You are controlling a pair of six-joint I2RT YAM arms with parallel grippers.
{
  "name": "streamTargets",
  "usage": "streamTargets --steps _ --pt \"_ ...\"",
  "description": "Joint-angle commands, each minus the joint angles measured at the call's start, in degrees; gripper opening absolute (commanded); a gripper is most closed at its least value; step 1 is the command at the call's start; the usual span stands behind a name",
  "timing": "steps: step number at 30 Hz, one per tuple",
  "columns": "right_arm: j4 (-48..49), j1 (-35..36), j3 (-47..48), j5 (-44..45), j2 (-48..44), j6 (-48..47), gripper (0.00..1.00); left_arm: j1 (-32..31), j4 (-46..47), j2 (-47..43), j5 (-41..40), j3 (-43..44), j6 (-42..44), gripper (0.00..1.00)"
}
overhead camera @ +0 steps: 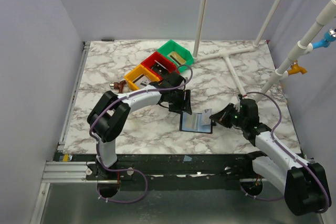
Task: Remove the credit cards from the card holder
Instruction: Remove the credit card from the card holder.
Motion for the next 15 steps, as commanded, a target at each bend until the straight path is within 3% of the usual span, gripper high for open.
streamTargets --steps 1,7,15 --pt "-1.0 -0.3 2.7 -2.8 0.0 0.5 0.01 0.3 1.4 -3.4 3.8 0.9 -0.7 0.63" --pt "-0.8 -0.3 5.2 -5.3 0.0 1.9 0.01 2.1 8.0 -5.7 11.4 -2.7 -4.8 0.73" --pt "3.3 -0.3 8.6 -10.2 1.6 5.8 0.01 4.6 17.1 -8.4 19.7 -6.4 -10.6 0.74"
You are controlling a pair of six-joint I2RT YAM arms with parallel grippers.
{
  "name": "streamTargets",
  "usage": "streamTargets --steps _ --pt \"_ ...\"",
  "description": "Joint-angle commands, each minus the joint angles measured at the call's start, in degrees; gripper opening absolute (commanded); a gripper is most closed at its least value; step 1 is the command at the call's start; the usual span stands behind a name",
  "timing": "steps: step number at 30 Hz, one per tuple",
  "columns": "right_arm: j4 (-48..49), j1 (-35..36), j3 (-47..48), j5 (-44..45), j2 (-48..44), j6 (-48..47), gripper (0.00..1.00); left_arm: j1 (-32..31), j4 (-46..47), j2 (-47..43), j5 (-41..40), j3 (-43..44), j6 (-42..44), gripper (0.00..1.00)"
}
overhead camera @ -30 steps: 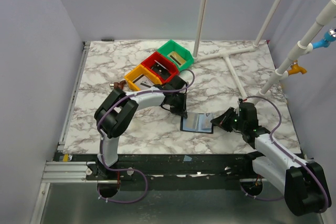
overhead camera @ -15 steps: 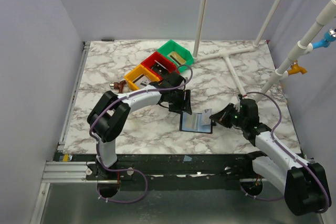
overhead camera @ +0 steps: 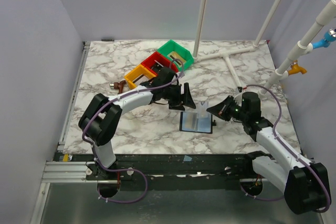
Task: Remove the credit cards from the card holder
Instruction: Remove the credit card from the card holder.
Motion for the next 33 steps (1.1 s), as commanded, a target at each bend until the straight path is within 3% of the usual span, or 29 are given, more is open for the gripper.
streamTargets --steps 1,4,15,19,30,33 --pt "3.5 -0.3 2.7 -5.2 1.2 3.4 0.01 1.4 9.0 -2.9 8.7 -2.4 -5.6 0.74" --pt "6.4 -0.3 3.5 -7.3 2.5 5.4 0.01 2.5 16.6 -2.8 13.1 -4.6 -10.5 0.73" --pt "15.9 -0.3 4.5 -12.9 6.6 11.2 0.01 2.9 26.6 -2.2 17.8 -6.5 -18.2 0.63" --pt "17.3 -0.3 4.8 -13.8 7.4 11.9 0.01 3.2 28.8 -2.2 18.6 -7.3 -20.2 0.51" --pt "17.4 -0.3 4.3 -14.1 7.7 11.5 0.01 3.3 33.0 -2.0 19.7 -8.4 -23.4 0.00" --pt "16.7 -0.3 4.4 -13.8 7.8 10.8 0.01 3.3 33.0 -1.9 19.5 -8.5 -23.5 0.00"
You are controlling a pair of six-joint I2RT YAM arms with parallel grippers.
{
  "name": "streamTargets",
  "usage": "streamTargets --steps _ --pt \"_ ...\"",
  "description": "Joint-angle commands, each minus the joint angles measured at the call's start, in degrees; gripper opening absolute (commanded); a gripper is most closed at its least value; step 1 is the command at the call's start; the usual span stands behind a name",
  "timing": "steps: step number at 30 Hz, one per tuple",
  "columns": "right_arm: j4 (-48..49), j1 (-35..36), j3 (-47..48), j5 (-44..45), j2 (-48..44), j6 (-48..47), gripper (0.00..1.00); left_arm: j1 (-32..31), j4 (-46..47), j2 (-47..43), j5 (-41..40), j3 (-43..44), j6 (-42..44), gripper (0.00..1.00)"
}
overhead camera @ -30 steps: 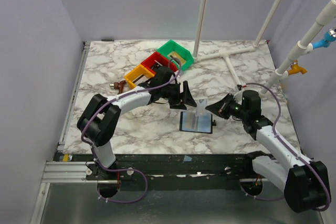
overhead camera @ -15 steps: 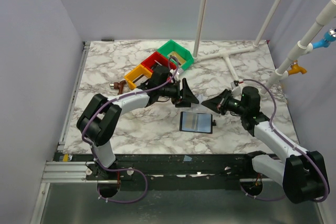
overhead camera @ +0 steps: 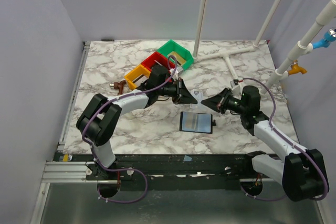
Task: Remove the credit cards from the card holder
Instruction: Remove the credit card from the card holder, then place the credit card in the storage box.
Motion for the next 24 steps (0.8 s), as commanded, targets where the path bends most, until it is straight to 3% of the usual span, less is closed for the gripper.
streamTargets --steps 1,3,7,10,12,24 --pt "0.4 -0.3 1.5 -1.3 0.0 -0.9 0.01 0.1 1.1 -0.8 1.0 -0.3 -0.1 0.00" --pt "-1.2 -0.3 2.0 -1.0 0.2 -2.0 0.16 0.1 0.9 -0.9 1.0 -0.3 -0.1 0.00" --pt "-3.9 -0.3 3.0 0.4 -0.3 -3.8 0.74 0.1 -0.6 -1.3 0.4 0.0 0.9 0.00" --pt "-6.3 -0.3 3.8 1.6 -0.3 -5.2 0.95 0.1 -2.7 -2.0 -0.6 0.3 2.3 0.00" --pt "-7.5 -0.3 4.0 2.3 -0.2 -5.8 1.00 0.1 -5.5 -2.7 -2.0 0.8 4.2 0.00" --pt "-13.7 -0.3 5.3 6.2 -1.3 -9.5 1.00 5.1 -27.3 -11.4 -20.1 2.2 17.9 0.00"
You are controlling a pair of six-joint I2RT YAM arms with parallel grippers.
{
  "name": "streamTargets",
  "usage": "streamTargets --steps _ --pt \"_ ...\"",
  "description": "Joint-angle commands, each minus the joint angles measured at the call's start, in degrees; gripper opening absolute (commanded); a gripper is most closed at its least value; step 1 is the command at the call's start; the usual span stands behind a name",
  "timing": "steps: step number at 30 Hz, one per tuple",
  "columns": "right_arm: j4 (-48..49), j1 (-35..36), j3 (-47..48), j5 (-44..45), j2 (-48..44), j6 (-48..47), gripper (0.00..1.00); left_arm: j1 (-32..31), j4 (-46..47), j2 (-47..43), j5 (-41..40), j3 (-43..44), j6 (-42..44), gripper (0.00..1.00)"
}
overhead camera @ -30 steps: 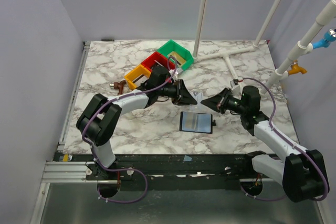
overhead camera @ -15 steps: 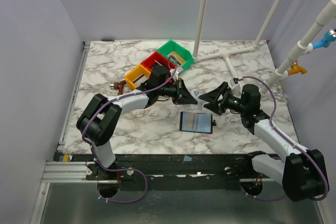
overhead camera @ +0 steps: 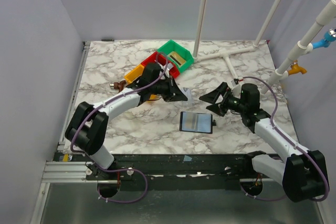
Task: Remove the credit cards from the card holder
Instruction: Place the credit card in the storage box.
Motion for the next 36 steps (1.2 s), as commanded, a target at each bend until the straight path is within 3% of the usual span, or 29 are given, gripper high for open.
streamTargets --steps 1,14,25,36 --pt "-4.1 -0.3 2.0 2.8 -1.3 -2.8 1.00 3.5 -11.0 -5.1 -12.1 1.2 7.5 0.00" --pt "-5.5 -0.3 1.4 3.2 -1.8 -3.7 1.00 16.5 -15.9 -6.6 -28.4 0.7 8.8 0.00" --pt "-7.7 -0.3 1.8 3.6 -3.2 -4.0 1.00 22.4 -15.0 2.4 -30.1 7.6 5.8 0.00" --pt "-8.6 -0.3 1.9 3.5 -4.3 -3.7 1.00 23.6 -14.3 9.5 -31.1 11.5 2.2 0.00"
